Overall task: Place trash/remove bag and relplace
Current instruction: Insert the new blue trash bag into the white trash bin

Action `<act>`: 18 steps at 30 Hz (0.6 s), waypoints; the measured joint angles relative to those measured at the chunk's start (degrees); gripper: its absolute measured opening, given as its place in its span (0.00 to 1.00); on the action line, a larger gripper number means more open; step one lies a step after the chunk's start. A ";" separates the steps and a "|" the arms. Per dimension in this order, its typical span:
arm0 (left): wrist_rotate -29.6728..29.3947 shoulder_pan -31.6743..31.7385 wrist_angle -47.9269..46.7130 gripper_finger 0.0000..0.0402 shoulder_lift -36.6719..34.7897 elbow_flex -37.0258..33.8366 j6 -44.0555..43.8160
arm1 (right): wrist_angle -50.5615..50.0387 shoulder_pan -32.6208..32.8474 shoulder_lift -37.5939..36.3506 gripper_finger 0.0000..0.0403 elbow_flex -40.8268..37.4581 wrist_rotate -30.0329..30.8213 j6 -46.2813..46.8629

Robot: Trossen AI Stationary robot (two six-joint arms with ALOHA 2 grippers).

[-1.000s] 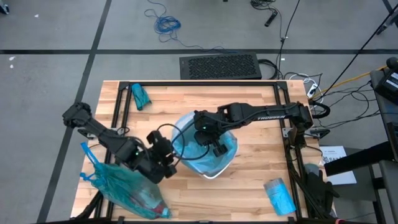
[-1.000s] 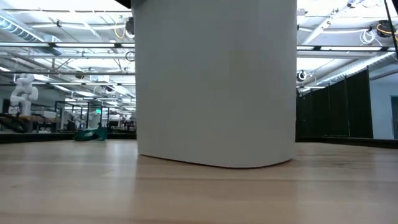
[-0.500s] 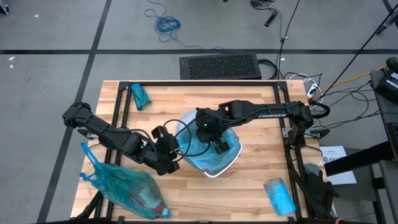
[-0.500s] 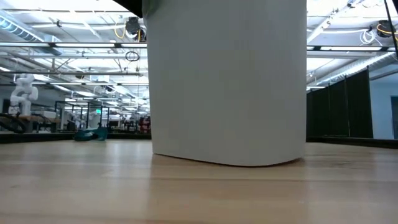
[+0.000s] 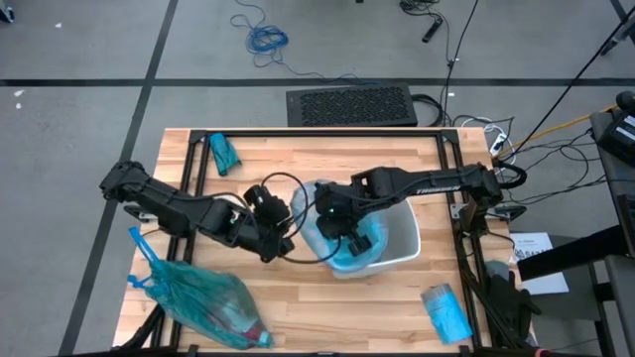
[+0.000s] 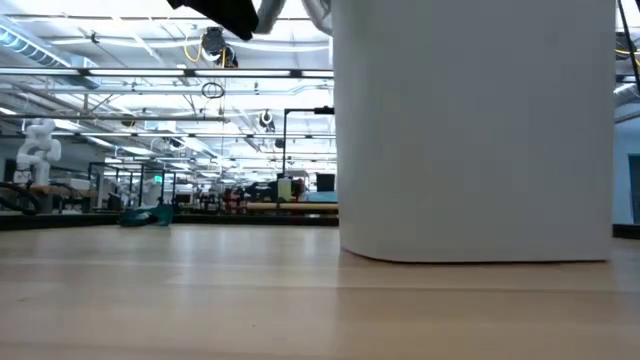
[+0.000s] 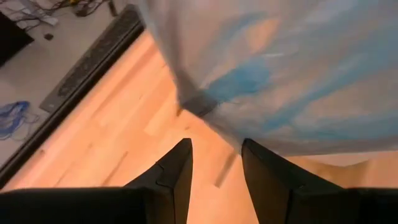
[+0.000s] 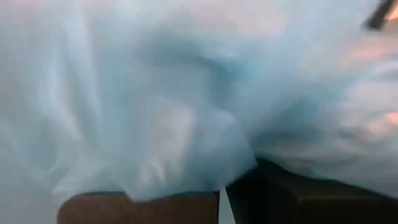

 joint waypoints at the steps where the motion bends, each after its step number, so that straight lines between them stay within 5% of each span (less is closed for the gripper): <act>1: 0.28 0.31 0.00 0.33 -0.14 -0.17 0.34 | -0.47 0.12 0.01 0.01 -0.03 0.26 0.31; 10: 5.61 -3.31 7.33 0.33 -3.78 -0.21 1.23 | -6.81 -1.16 -1.61 0.01 -0.03 4.38 4.36; 18: 7.67 -9.95 9.32 0.33 -8.23 -0.21 -3.03 | -11.55 -2.02 -1.75 0.01 0.06 0.46 3.79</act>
